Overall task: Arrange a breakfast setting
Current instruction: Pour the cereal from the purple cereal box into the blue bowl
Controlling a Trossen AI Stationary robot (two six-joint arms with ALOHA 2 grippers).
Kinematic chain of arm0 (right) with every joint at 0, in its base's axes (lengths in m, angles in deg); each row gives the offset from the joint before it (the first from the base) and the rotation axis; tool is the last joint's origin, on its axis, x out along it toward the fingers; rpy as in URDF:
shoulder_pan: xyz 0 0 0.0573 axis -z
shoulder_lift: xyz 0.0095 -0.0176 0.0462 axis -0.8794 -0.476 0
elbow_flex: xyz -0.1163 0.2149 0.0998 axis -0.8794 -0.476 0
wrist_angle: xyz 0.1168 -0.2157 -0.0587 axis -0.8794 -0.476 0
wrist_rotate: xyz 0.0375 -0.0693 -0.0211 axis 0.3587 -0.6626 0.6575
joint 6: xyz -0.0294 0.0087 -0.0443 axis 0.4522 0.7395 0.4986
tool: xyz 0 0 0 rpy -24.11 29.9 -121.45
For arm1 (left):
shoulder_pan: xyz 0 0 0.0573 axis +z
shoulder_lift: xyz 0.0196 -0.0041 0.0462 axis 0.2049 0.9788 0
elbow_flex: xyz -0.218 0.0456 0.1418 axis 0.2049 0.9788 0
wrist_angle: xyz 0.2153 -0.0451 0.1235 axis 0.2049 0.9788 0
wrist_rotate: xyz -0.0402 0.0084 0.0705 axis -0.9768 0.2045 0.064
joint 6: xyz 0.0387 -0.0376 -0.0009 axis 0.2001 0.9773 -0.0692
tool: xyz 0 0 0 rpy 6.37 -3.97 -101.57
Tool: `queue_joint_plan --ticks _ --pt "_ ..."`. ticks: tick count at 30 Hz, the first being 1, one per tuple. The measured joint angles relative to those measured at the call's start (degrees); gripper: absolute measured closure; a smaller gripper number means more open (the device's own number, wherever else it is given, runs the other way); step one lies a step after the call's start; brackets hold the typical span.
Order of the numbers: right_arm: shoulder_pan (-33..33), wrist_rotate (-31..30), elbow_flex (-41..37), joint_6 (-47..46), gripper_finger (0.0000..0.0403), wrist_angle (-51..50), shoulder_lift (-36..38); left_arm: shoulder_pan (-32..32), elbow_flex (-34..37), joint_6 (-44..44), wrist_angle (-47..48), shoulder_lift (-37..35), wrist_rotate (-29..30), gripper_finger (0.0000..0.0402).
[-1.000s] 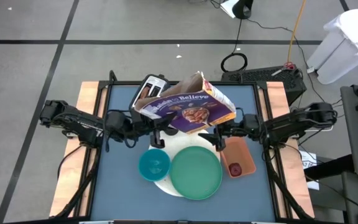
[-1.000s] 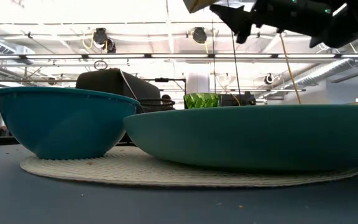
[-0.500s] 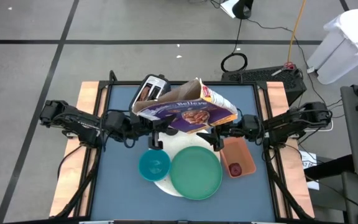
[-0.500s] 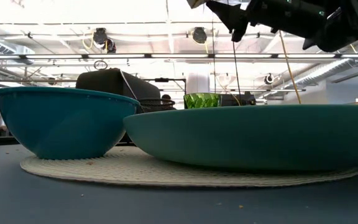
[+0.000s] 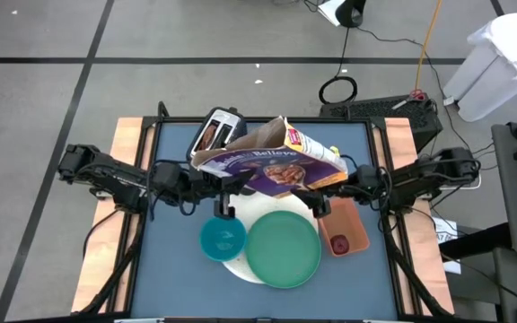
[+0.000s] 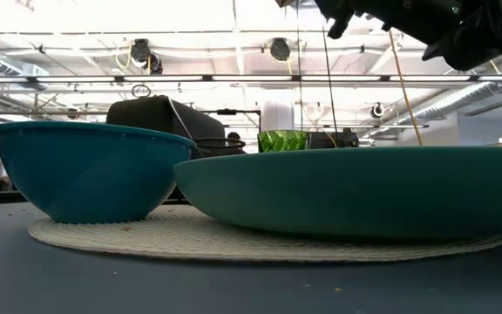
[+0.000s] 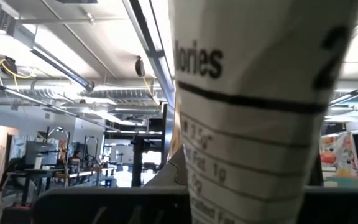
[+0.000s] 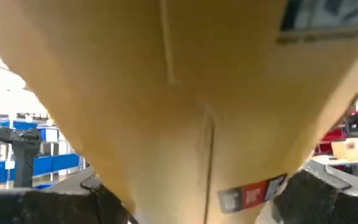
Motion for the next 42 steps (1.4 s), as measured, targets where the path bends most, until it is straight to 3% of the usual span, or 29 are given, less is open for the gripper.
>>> queue_joint_plan --ticks 8,19,25,36,42 --pt "0.0 0.8 0.0 -0.1 0.0122 -0.5 0.0 0.2 0.0 0.0 0.8 -0.1 -0.2 0.0390" --pt "0.1 2.7 -0.1 -0.1 0.0224 -0.6 0.0 0.2 0.0 -0.1 3.2 -0.2 -0.2 0.0390" --pt "0.1 3.2 -0.1 0.0 0.0229 -0.6 0.0 0.2 0.0 -0.3 3.5 -0.2 -0.2 0.0387" --pt "0.1 3.6 -0.1 -0.1 0.0234 -3.7 2.1 0.0 0.0 -0.4 9.5 -0.1 0.0 0.0274" --pt "0.0 3.7 -0.1 0.6 0.0235 -10.6 6.3 -0.3 0.0 -0.8 21.4 -3.4 0.0 0.0257"
